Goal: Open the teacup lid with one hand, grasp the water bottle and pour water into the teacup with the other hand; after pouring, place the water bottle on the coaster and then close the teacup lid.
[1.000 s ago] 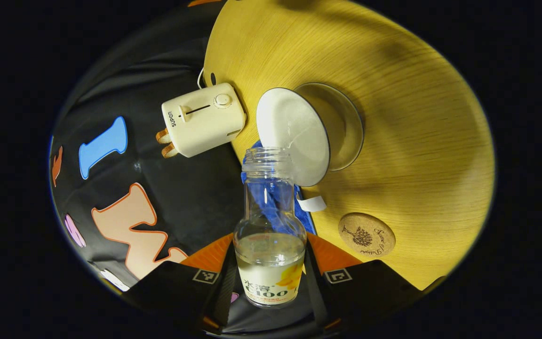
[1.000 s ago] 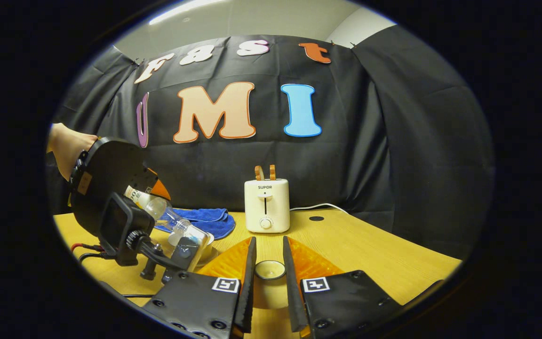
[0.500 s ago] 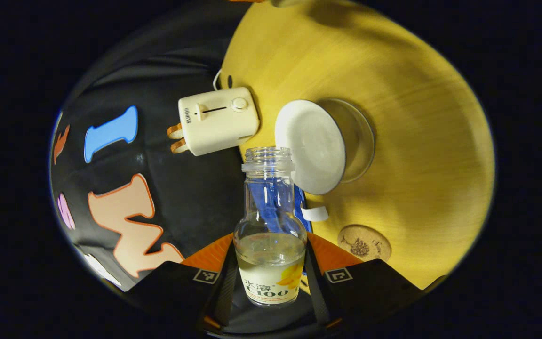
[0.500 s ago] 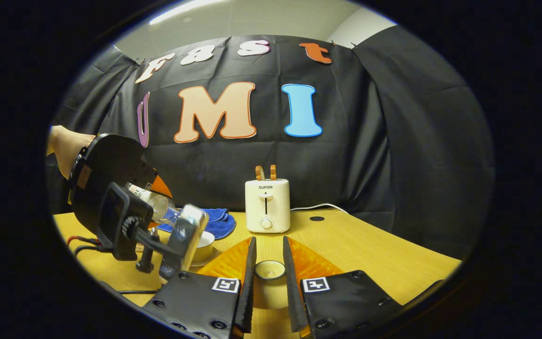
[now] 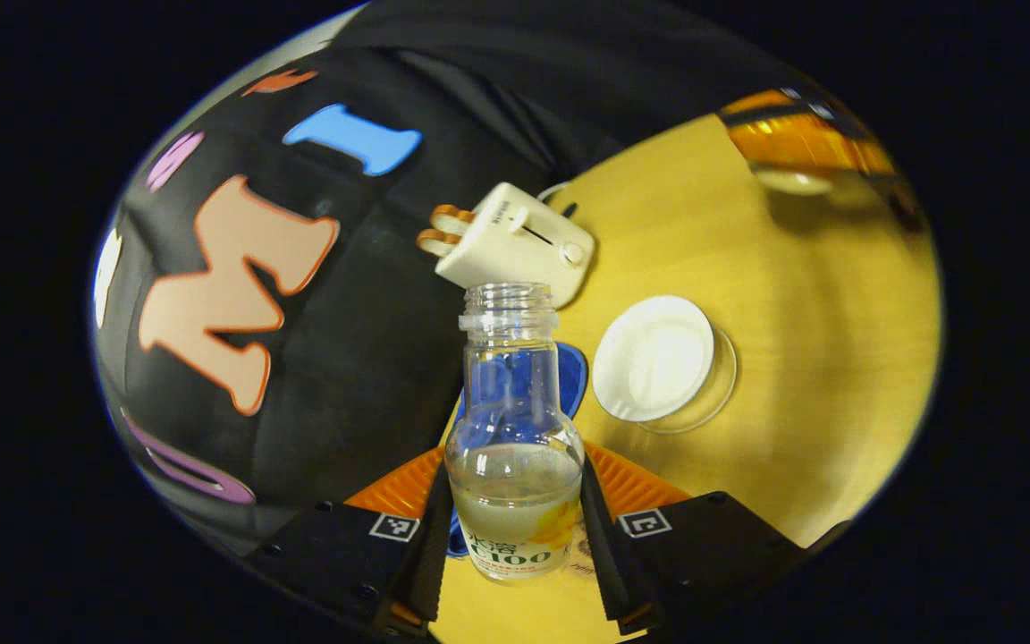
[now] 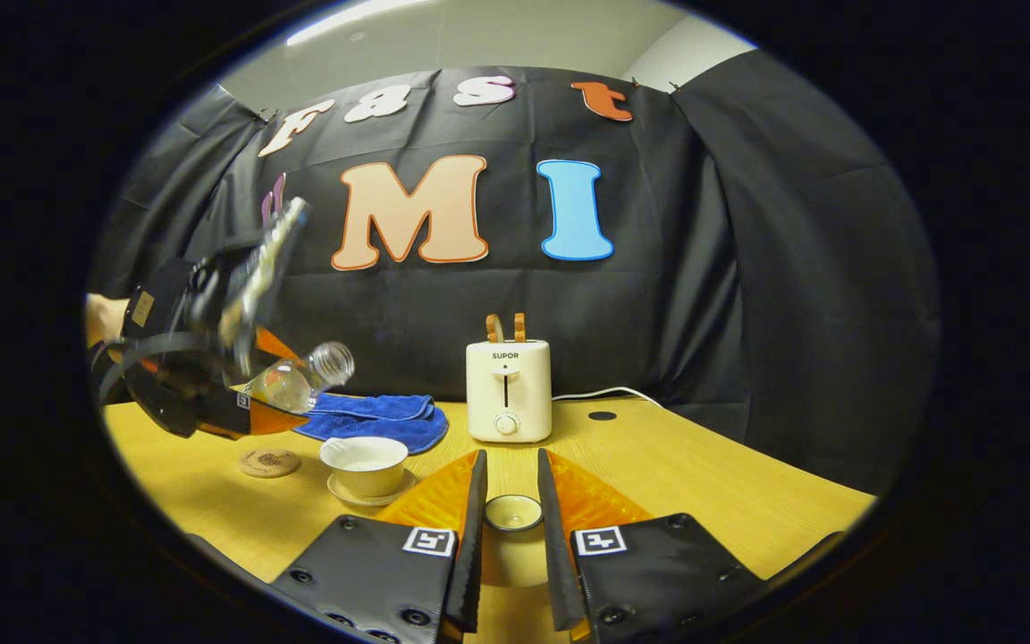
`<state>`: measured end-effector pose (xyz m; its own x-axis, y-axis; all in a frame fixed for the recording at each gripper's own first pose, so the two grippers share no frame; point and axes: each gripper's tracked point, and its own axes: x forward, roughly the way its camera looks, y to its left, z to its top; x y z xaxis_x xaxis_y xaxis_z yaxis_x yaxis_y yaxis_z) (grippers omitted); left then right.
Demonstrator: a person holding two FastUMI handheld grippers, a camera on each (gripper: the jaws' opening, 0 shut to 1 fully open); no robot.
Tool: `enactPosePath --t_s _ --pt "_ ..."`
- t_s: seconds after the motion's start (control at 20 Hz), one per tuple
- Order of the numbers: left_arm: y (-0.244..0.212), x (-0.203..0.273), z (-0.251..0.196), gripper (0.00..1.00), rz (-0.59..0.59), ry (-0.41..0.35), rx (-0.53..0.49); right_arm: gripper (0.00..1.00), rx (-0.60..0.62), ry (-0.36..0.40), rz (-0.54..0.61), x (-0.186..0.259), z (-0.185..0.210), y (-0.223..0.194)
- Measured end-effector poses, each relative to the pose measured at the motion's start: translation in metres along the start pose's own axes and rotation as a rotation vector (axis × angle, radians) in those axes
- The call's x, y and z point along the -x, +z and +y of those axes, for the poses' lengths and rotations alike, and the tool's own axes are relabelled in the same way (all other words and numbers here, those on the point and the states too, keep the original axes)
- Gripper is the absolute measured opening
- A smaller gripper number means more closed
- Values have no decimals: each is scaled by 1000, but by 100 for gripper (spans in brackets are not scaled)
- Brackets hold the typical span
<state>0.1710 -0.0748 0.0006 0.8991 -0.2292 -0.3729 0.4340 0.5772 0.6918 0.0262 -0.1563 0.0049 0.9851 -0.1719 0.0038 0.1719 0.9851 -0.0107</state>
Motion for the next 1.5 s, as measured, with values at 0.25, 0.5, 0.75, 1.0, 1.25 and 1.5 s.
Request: enactPosePath --t_s 0.25,0.5,0.75,1.0,1.25,1.5 --pt "-3 14 42 65 -252 136 609 34 2 -6 0 1 -1 0" --pt "-22 4 38 65 -335 177 855 34 1 -11 -2 0 -3 0" --pt "-31 -2 36 65 -325 193 911 34 2 -14 -2 0 -4 0" --pt "-40 -5 22 65 -300 196 889 34 2 -14 -2 0 -4 0" --pt "-50 -13 14 65 -263 197 899 34 2 -14 -2 0 -4 0" --pt "-49 -9 11 65 -309 223 869 34 2 -13 -2 0 -3 0"
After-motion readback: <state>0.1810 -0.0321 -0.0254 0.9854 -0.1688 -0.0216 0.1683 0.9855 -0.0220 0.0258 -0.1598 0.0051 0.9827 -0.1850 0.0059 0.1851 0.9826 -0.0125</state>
